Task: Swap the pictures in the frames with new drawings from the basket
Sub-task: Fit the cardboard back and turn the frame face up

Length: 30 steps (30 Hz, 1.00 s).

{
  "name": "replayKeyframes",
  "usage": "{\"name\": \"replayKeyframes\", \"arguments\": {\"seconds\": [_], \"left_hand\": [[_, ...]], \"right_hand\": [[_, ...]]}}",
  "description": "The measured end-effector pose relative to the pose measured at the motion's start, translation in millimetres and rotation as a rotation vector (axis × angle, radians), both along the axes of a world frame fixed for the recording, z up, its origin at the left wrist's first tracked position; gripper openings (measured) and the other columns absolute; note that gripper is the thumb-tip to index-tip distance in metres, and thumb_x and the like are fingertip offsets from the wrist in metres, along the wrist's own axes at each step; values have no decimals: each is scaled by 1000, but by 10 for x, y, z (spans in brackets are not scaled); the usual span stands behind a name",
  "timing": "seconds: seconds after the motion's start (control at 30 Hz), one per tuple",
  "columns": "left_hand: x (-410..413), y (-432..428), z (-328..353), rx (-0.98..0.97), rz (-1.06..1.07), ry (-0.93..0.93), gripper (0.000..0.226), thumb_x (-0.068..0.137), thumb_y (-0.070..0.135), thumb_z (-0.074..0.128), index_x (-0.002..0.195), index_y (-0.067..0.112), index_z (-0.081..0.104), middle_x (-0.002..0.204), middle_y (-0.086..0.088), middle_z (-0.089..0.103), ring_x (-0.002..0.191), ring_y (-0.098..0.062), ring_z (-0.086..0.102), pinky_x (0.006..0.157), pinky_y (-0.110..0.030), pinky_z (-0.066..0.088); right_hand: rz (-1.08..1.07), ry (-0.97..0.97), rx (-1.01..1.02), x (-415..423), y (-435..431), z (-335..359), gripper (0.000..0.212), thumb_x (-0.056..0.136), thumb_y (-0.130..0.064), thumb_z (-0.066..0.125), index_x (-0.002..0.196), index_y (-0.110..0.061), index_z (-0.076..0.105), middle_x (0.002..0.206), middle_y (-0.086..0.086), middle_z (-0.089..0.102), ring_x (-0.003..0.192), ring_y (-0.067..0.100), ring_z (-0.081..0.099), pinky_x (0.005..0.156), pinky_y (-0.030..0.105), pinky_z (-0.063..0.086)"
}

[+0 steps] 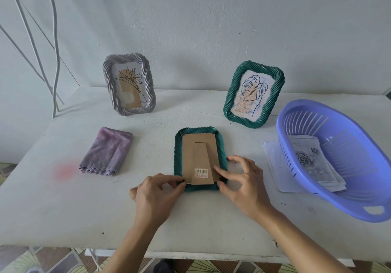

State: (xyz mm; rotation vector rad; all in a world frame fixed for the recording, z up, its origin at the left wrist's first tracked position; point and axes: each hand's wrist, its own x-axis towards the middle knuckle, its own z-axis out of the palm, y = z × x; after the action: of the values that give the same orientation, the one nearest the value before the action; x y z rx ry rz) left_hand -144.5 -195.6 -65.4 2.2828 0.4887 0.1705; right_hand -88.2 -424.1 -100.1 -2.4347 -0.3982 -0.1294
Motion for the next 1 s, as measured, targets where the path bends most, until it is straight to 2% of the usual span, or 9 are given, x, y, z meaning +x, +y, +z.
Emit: {"name": "replayKeyframes", "arguments": {"seconds": [0.17, 0.3, 0.37, 0.43, 0.5, 0.6, 0.73, 0.87, 1.0], "left_hand": [[28, 53, 39, -36, -35, 50, 8, 76, 45, 79, 71, 46, 73, 73, 33, 63, 75, 8, 53, 79, -36, 33], [145, 157, 135, -85, -109, 15, 8, 81, 38, 77, 73, 39, 75, 67, 18, 65, 53, -7, 43, 59, -22, 35], [283, 191, 191, -53, -112, -8, 4, 86, 38, 72, 83, 39, 75, 78, 14, 66, 60, -6, 47, 57, -18, 35], [445, 207, 200, 1, -126, 10, 16, 89, 45, 65, 102, 39, 71, 94, 11, 64, 75, -3, 54, 65, -20, 41], [594, 206, 177, 56, -130, 78, 37, 90, 56, 59, 121, 35, 64, 107, 4, 60, 93, -12, 59, 80, -31, 50], [715, 129, 174, 122, -193, 182, 57, 91, 63, 51, 137, 30, 53, 128, -4, 54, 116, -24, 53, 99, -45, 47], [715, -16, 195, 318, -326, 227, 68, 89, 69, 47, 146, 33, 41, 148, -2, 35, 133, -25, 35, 108, -44, 35], [720, -56, 203, 408, -371, 218, 62, 90, 68, 46, 143, 36, 40, 151, -4, 30, 135, -25, 34, 107, -41, 31], [742, -28, 193, 433, -389, 194, 62, 89, 70, 44, 143, 40, 39, 151, -3, 28, 134, -23, 32, 107, -40, 32]], "right_hand": [[3, 47, 66, 4, 1, 53, 32, 78, -60, 57, 110, -60, 63, 127, -22, 50, 126, 3, 40, 104, 30, 26], [-24, 76, 136, 44, 9, 109, 27, 83, -58, 60, 108, -53, 69, 120, -22, 55, 119, -1, 45, 105, 31, 33], [-80, 90, 213, 118, 31, 149, 22, 88, -43, 68, 110, -40, 73, 112, -17, 61, 111, -1, 52, 102, 31, 41], [-155, 96, 246, 221, 59, 191, 24, 91, -32, 67, 115, -29, 73, 106, -10, 65, 102, 5, 60, 96, 34, 49], [-216, 112, 175, 340, 96, 223, 29, 93, -32, 64, 119, -20, 69, 102, -3, 65, 95, 14, 62, 89, 40, 52], [-269, 205, -28, 507, 191, 271, 33, 94, -41, 56, 108, -13, 66, 100, 1, 59, 95, 24, 58, 85, 45, 51], [-278, 271, -153, 602, 343, 343, 34, 94, -49, 53, 111, -21, 63, 109, 1, 57, 106, 26, 54, 90, 44, 47], [-302, 273, -164, 641, 418, 338, 34, 90, -48, 60, 112, -22, 57, 105, -2, 60, 102, 23, 54, 85, 40, 49], [-283, 318, 91, 648, 407, 349, 24, 89, -34, 69, 104, -20, 56, 93, -7, 63, 86, 15, 60, 73, 29, 51]]}}
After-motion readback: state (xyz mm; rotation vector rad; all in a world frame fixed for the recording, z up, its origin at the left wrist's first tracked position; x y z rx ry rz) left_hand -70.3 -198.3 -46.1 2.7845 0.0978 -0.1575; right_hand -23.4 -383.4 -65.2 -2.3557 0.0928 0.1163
